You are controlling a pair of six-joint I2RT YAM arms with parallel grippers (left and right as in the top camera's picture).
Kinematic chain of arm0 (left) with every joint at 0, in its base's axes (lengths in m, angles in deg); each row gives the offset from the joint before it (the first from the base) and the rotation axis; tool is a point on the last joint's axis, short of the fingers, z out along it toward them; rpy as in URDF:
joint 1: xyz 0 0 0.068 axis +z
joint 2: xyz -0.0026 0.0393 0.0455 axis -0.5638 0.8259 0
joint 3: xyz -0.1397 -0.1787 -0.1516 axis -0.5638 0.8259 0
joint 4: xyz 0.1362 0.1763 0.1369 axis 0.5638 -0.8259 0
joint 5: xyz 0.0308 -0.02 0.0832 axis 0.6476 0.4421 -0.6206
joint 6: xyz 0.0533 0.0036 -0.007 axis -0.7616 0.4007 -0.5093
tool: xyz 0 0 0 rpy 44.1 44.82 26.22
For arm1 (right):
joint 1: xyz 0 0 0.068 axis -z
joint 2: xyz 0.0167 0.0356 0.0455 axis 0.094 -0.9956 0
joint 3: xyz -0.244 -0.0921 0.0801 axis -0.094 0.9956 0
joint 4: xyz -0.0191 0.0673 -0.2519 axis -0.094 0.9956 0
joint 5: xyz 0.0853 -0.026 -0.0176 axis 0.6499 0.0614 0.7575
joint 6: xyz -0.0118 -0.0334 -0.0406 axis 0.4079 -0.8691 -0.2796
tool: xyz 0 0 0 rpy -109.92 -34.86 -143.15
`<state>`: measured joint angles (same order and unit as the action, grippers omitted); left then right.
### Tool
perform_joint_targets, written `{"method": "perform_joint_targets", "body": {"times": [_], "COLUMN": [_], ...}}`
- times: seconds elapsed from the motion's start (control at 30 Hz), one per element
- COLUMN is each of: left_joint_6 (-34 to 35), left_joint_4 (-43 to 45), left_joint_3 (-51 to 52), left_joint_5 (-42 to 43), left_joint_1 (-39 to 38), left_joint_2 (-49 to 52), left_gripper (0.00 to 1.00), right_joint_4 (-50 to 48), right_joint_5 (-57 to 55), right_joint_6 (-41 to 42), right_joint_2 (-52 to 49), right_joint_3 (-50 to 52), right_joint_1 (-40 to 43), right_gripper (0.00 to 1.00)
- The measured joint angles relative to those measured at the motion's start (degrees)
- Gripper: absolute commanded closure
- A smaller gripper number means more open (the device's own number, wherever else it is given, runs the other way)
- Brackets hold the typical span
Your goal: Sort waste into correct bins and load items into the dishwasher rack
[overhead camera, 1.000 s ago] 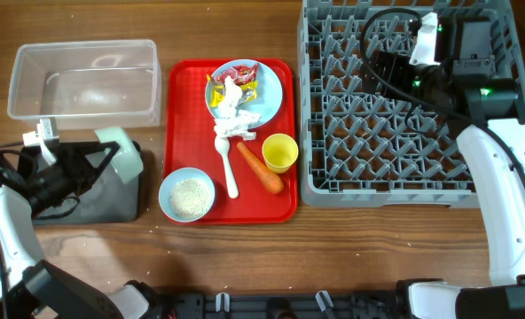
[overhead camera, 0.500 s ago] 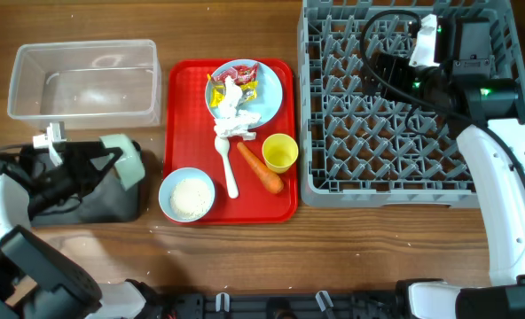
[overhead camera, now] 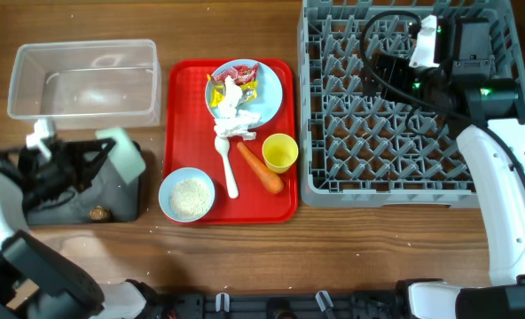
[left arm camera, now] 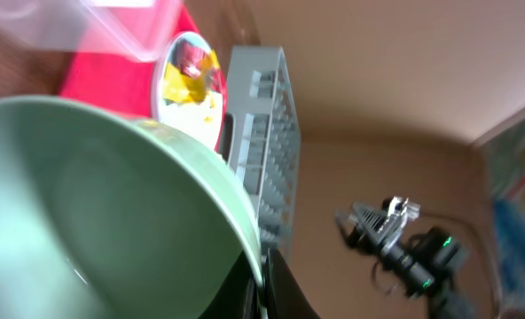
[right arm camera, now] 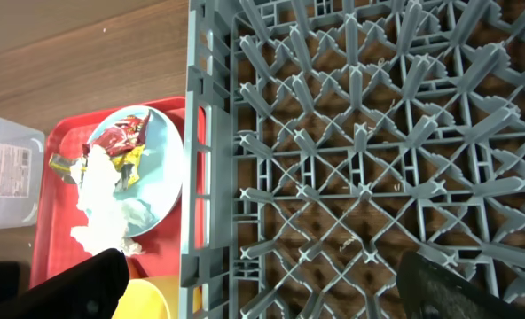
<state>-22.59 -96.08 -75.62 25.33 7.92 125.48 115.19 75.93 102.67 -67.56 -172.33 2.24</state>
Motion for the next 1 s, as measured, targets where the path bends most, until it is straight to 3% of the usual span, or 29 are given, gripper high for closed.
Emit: {"method": "perform_joint_targets", "body": {"times": [0.1,0.2,0.23,0.27,0.4,0.6,0.67,0.8,0.9,1.0], "left_joint_6": [3.41,12.48,16.92,19.37,25.83,35.60,39.23,43.04,43.63,42.32], "left_joint_4": [1.68,11.74,16.22,18.25,21.40,19.23,17.35,16.85,15.93,7.93], "left_joint_3": [-10.49,-19.19,-20.48,-20.41,-20.61,-20.52,-20.52,-20.52,-20.65,-21.62], "left_joint_5": [-6.86,-22.67,-32.15,-39.93,-66.62,-81.09,-83.27,-84.94,-85.66,-82.42], "left_joint_1": [-13.60,-33.94,-45.40,-52.04,-67.47,-66.90,-66.47,-66.05,-65.83,-65.88], "left_joint_2": [-4.42,-6.97,-6.97,-6.97,0.04,12.13,13.14,13.42,13.62,13.22], "left_gripper": [0.96,0.96,0.96,0.96,0.96,0.93,0.66,0.44,0.41,0.40], "right_joint_4": [-0.17,-0.24,-0.20,-0.17,-0.22,-0.02,0.02,0.52,0.87,0.92], "right_joint_5": [-0.02,-0.20,-0.35,-0.42,-0.44,-0.44,-0.44,-0.44,-0.44,-0.44], "right_joint_6": [0.00,0.00,0.00,0.00,0.00,0.00,0.00,0.00,0.00,0.00], "right_joint_2": [-0.02,-0.07,-0.07,-0.07,-0.07,-0.07,-0.07,-0.07,-0.07,-0.07], "right_joint_3": [-0.02,-0.07,-0.07,-0.07,-0.07,-0.07,-0.07,-0.07,-0.07,-0.07], "right_joint_1": [0.00,0.00,0.00,0.00,0.00,0.00,0.00,0.00,0.00,0.00], "right_gripper": [0.00,0.00,0.00,0.00,0.00,0.00,0.00,0.00,0.00,0.00]}}
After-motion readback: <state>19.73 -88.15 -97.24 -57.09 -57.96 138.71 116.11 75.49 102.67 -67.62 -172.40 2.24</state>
